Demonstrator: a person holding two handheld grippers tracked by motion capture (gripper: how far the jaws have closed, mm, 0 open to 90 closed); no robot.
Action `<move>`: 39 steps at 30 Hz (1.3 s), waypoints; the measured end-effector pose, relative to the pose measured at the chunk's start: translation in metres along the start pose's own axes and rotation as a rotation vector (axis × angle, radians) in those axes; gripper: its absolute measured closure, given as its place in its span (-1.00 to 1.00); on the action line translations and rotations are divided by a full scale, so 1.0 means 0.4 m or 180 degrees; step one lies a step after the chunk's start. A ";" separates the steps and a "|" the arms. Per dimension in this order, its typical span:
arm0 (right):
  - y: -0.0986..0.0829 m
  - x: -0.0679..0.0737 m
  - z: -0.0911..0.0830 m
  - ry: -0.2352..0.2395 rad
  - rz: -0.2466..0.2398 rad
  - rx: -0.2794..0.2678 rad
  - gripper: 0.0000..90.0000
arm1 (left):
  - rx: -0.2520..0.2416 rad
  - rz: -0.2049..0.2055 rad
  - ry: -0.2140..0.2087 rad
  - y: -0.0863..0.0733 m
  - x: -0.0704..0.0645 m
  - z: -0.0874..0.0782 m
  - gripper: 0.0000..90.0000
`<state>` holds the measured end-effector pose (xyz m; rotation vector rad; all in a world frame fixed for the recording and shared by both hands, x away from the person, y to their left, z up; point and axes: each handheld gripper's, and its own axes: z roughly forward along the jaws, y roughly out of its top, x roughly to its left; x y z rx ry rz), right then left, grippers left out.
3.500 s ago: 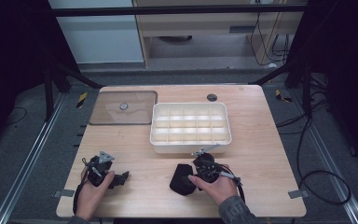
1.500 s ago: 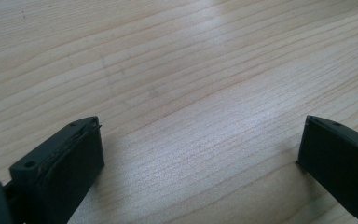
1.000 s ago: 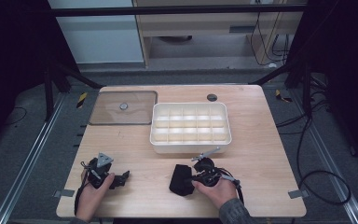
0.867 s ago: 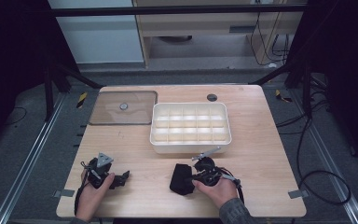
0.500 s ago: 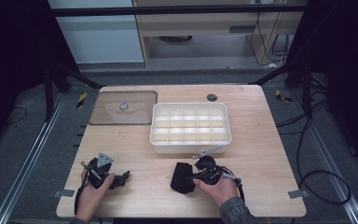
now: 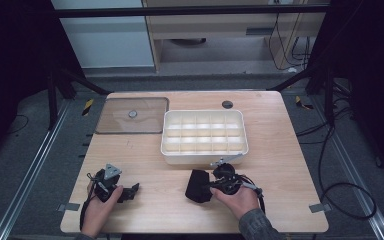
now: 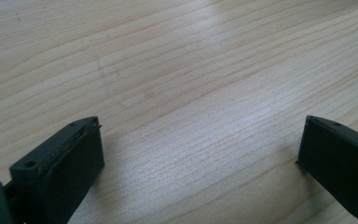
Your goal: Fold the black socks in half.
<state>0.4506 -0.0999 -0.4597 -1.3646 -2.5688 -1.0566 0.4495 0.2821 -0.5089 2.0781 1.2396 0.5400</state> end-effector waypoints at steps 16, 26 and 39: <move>0.016 -0.031 -0.075 -0.0108 -0.0009 -0.0179 0.71 | 0.0007 0.0025 -0.0015 -0.001 -0.002 -0.001 -1.00; 0.027 -0.059 -0.140 -0.0229 0.0028 -0.0283 0.71 | 0.0006 0.0027 -0.0015 -0.001 -0.003 -0.001 -1.00; 0.043 -0.103 -0.235 -0.0391 0.0082 -0.0442 0.70 | 0.0005 0.0040 -0.0028 -0.001 -0.005 -0.001 -1.00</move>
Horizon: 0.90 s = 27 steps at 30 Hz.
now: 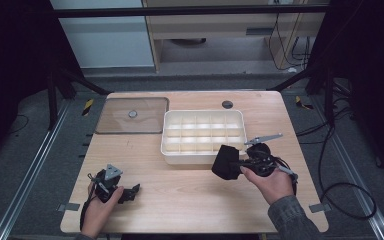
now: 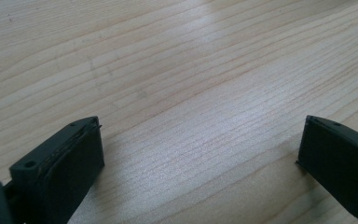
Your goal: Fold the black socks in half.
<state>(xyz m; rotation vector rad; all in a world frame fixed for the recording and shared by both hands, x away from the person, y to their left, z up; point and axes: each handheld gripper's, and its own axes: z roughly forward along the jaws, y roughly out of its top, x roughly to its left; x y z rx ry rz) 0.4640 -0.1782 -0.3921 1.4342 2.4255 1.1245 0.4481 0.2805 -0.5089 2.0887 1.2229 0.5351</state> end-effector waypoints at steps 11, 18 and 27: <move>0.036 -0.045 -0.044 -0.0159 0.0073 -0.0063 0.70 | 0.0004 0.0011 -0.0012 0.001 -0.001 0.000 -1.00; 0.057 -0.059 -0.055 -0.0202 0.0118 -0.0107 0.70 | 0.0000 0.0021 -0.0024 0.001 -0.002 0.000 -1.00; 0.062 -0.069 -0.056 -0.0224 0.0147 -0.0120 0.70 | 0.0001 0.0035 -0.0034 0.001 -0.005 0.001 -1.00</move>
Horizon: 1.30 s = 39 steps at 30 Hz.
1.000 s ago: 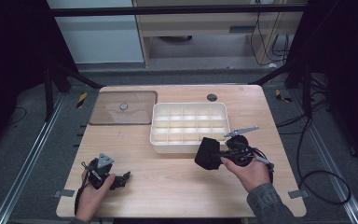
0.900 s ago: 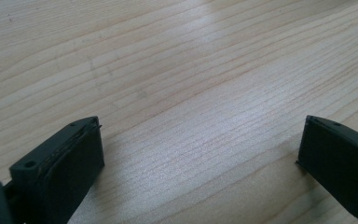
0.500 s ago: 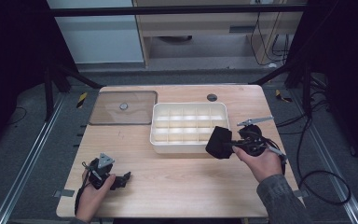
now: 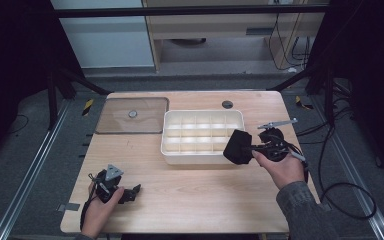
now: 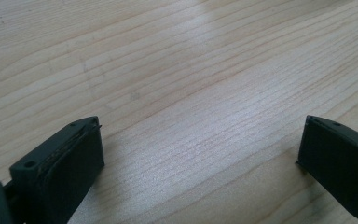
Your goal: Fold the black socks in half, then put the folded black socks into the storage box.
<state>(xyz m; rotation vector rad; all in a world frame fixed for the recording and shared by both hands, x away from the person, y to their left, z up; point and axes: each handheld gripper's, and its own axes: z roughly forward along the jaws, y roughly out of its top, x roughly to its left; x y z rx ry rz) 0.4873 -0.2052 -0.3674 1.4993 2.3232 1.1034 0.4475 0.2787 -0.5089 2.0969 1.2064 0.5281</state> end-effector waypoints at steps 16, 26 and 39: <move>0.049 -0.013 -0.015 -0.0128 -0.0065 0.0011 0.69 | -0.0002 0.0010 -0.0009 0.000 -0.002 0.000 -1.00; 0.095 -0.010 -0.019 -0.0293 -0.0172 0.0067 0.69 | -0.0001 0.0038 -0.0027 0.000 -0.003 -0.001 -1.00; 0.160 0.003 -0.016 -0.0545 -0.0351 0.0103 0.69 | -0.0010 0.0033 -0.0043 -0.005 0.000 -0.005 -1.00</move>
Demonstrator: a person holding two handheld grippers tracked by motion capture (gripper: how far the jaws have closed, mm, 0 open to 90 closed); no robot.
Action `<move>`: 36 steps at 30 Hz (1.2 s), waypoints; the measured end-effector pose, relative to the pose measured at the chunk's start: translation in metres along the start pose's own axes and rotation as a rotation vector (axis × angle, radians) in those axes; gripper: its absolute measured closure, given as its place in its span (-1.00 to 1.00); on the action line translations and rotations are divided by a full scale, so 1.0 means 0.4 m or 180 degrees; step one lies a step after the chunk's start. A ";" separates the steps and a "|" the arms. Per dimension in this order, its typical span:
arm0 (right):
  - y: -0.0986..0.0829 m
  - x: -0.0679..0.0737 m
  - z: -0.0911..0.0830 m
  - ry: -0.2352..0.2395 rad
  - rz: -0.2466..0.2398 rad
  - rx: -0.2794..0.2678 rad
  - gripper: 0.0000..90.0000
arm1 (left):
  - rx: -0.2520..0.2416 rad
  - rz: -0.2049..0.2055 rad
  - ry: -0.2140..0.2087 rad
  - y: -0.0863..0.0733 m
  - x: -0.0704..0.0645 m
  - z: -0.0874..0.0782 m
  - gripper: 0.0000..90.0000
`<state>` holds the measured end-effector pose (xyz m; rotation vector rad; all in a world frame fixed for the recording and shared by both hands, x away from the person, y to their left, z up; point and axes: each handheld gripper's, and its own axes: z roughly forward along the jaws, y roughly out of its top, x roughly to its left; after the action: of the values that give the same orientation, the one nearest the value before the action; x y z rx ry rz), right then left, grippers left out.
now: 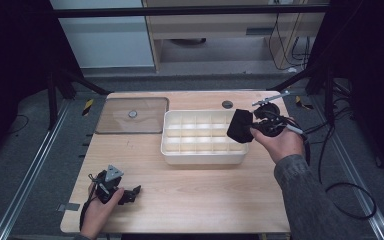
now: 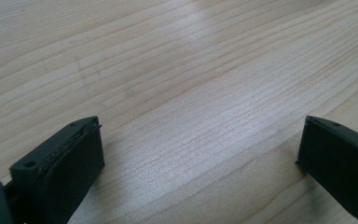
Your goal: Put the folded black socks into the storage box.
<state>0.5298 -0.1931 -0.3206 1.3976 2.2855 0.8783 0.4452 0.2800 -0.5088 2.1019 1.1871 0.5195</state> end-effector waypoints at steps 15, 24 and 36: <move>0.032 -0.009 0.000 -0.0044 0.0040 0.0002 0.68 | 0.0021 -0.0300 0.0319 -0.015 0.066 -0.022 -0.91; 0.029 -0.014 0.021 -0.0120 0.0012 0.0085 0.68 | -0.0022 -0.0298 0.0322 -0.018 0.066 -0.019 -0.94; 0.009 -0.002 0.082 -0.0167 -0.0081 0.0200 0.68 | -0.0022 -0.0293 0.0322 -0.018 0.066 -0.019 -0.95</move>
<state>0.5510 -0.1815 -0.3431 1.3976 2.3049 0.7591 0.4496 0.3081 -0.5082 2.0248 1.3305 0.5921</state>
